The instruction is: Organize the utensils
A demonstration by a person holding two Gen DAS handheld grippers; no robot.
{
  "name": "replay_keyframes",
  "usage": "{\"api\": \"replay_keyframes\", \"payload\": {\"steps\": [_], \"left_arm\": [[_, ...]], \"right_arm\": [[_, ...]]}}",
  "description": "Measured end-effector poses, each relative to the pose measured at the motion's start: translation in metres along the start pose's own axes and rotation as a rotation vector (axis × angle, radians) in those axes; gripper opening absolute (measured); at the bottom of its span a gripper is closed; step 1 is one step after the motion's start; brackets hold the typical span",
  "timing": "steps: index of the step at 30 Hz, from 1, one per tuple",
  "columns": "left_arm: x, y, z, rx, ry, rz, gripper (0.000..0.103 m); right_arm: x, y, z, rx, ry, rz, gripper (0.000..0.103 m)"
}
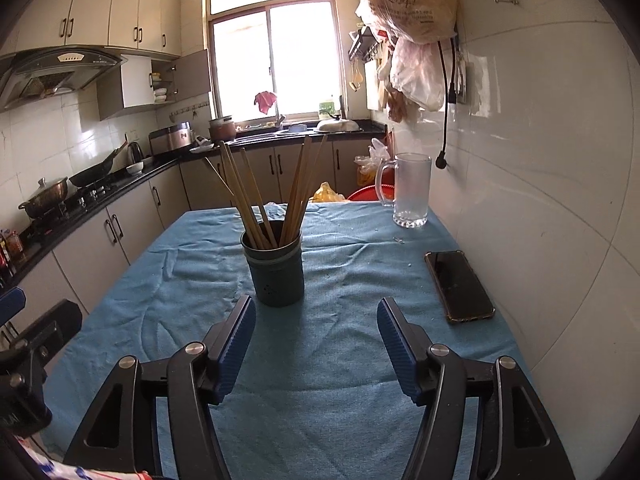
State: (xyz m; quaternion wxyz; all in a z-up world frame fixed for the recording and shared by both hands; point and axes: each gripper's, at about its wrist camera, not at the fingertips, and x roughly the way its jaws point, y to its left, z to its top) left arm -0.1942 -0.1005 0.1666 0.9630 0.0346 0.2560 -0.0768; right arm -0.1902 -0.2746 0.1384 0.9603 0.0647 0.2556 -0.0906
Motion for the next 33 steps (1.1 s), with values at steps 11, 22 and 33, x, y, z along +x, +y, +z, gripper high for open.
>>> {"api": "replay_keyframes", "payload": {"steps": [11, 22, 33], "left_arm": [[0.012, 0.002, -0.001, -0.021, 0.036, -0.004, 0.103], [0.029, 0.004, -0.003, -0.029, 0.079, -0.006, 0.103], [0.044, 0.004, -0.007, -0.045, 0.121, -0.015, 0.103]], "right_arm": [[0.007, -0.004, -0.002, 0.006, 0.012, -0.029, 0.068], [0.016, 0.0, -0.002, -0.003, 0.031, -0.037, 0.069], [0.027, 0.003, -0.003, -0.016, 0.048, -0.041, 0.07]]}}
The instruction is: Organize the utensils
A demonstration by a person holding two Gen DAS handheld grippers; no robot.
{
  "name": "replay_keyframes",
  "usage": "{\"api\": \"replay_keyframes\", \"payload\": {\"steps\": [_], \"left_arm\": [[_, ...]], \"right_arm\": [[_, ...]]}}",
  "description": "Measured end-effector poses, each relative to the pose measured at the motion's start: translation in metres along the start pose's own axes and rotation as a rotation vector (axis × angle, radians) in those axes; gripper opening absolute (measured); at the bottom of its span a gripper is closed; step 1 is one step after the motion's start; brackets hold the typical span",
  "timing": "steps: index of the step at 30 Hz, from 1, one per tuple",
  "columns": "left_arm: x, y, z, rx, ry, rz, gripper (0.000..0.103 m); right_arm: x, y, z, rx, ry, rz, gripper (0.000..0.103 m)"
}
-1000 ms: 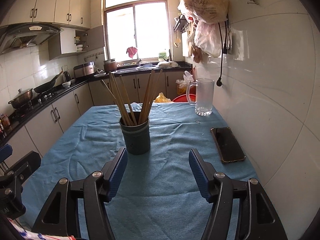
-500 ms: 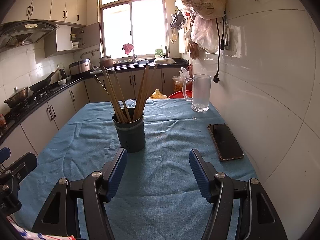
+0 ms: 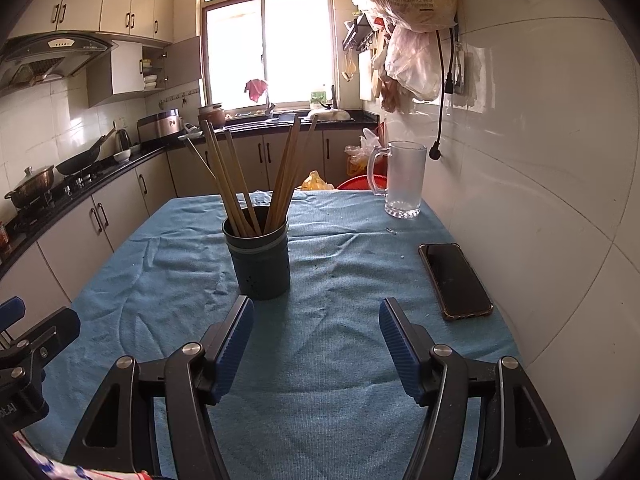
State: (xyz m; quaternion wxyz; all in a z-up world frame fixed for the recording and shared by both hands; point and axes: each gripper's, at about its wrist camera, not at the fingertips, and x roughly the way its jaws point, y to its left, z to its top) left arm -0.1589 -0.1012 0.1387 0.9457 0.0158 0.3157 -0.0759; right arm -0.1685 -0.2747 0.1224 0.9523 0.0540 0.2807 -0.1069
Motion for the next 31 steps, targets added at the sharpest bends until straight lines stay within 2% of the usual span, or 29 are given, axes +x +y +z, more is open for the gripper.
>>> {"api": "replay_keyframes", "payload": {"steps": [8, 31], "left_arm": [[0.01, -0.001, 0.0, 0.002, 0.021, 0.0, 0.103], [0.056, -0.004, -0.01, 0.005, 0.137, -0.015, 0.103]], "right_arm": [[0.009, 0.003, -0.002, -0.014, 0.014, -0.005, 0.071], [0.053, 0.01, -0.016, -0.036, 0.126, 0.01, 0.071]]}}
